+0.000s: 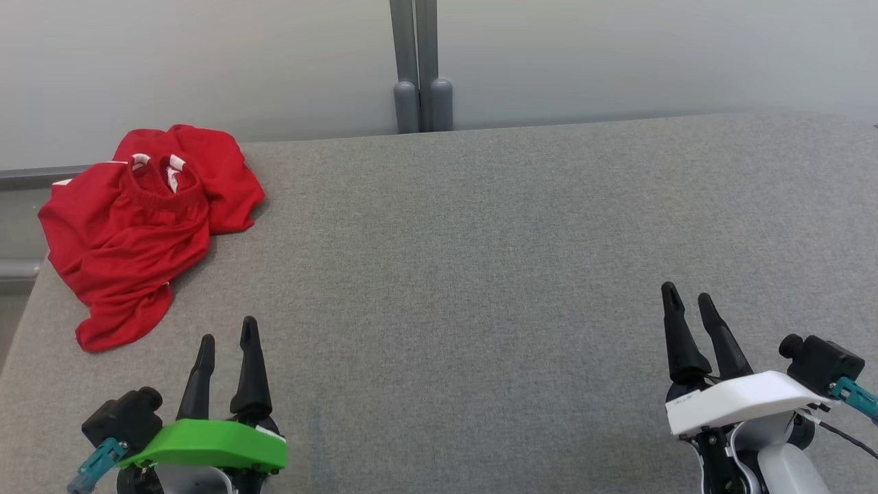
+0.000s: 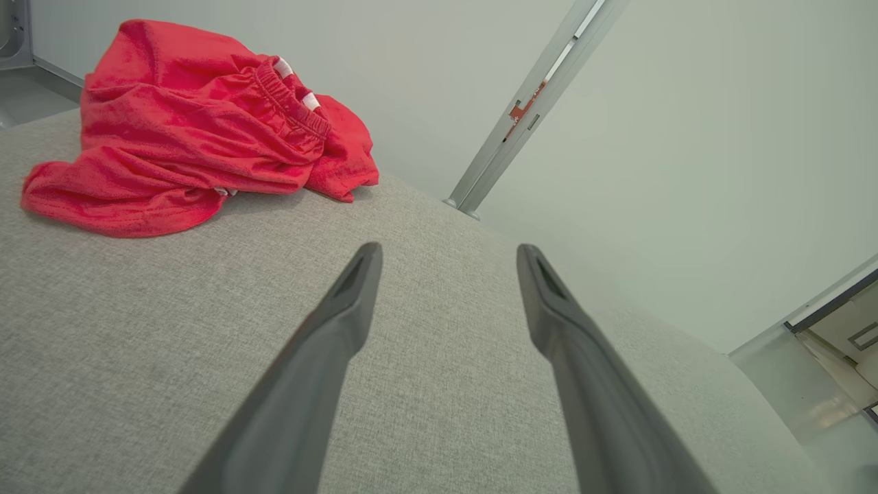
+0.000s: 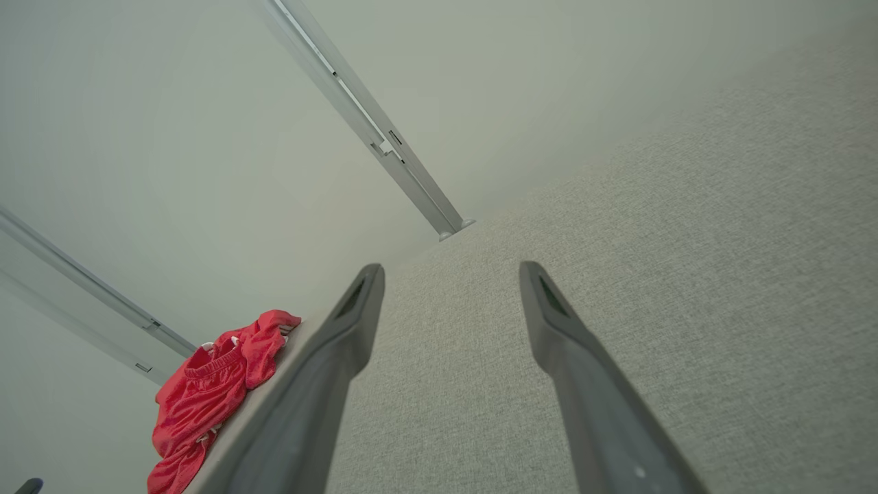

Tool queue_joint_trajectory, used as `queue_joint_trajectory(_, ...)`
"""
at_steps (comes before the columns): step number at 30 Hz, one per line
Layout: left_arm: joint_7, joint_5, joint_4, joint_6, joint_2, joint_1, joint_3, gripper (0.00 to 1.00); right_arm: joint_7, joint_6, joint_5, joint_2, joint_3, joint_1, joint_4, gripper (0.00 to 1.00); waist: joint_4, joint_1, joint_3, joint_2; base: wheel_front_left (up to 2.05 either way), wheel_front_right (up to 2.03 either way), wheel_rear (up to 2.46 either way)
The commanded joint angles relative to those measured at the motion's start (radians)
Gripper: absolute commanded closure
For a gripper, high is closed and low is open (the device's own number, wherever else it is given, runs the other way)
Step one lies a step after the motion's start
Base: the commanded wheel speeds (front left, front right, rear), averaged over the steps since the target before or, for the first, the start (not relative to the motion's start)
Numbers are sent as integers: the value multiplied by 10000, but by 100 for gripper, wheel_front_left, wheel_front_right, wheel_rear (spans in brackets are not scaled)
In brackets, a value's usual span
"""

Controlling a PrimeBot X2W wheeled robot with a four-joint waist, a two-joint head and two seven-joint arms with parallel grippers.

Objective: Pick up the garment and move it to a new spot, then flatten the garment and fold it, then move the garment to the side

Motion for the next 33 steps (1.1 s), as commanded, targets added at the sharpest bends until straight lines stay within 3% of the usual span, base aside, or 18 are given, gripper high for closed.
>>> queue_joint_trajectory(1, -102, 408, -155, 58, 64, 62, -32, 0, -114, 6, -338, -62, 52, 42, -156, 0, 0, 0, -1, 0, 0, 0, 0)
queue_joint_trajectory(33, -854, 3393, -55, 413, 98, 373, -248, 0, -863, 7, -3661, -86, 335, 146, -326, 0, -20, 0, 93, 0, 0, 0, 0)
